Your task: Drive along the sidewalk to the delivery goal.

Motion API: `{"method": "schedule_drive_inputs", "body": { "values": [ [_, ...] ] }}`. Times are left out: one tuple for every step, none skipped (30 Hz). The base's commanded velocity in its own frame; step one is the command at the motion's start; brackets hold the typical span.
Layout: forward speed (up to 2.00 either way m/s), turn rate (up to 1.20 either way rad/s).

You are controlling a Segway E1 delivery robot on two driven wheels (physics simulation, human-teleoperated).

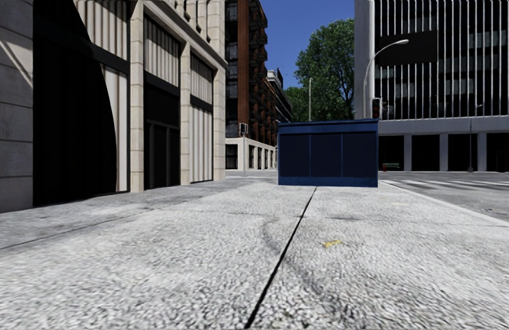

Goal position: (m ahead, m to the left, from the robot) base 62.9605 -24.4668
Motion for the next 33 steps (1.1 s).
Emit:
{"method": "schedule_drive_inputs", "body": {
  "values": [
    [1.53, 0.0],
    [1.53, 0.0],
    [1.53, 0.0],
    [1.54, 0.0],
    [1.54, 0.0],
    [1.54, 0.0],
    [1.54, 0.0],
    [1.54, 0.0],
    [1.55, 0.0],
    [1.59, 0.0],
    [2.0, 0.0],
    [2.0, 0.0],
    [2.0, 0.0],
    [2.0, 0.0],
    [2.0, 0.0],
    [2.0, 0.0],
    [2.0, 0.0],
    [2.0, 0.0],
    [2.0, 0.0],
    [2.0, 0.0],
    [2.0, 0.0],
    [2.0, 0.0],
    [2.0, 0.0],
    [2.0, 0.0],
    [2.0, 0.0],
    [2.0, 0.0],
    [2.0, 0.0],
    [2.0, 0.0],
    [2.0, 0.0],
    [2.0, 0.0],
    [2.0, 0.0],
    [2.0, 0.0],
    [2.0, 0.0]
  ]
}}
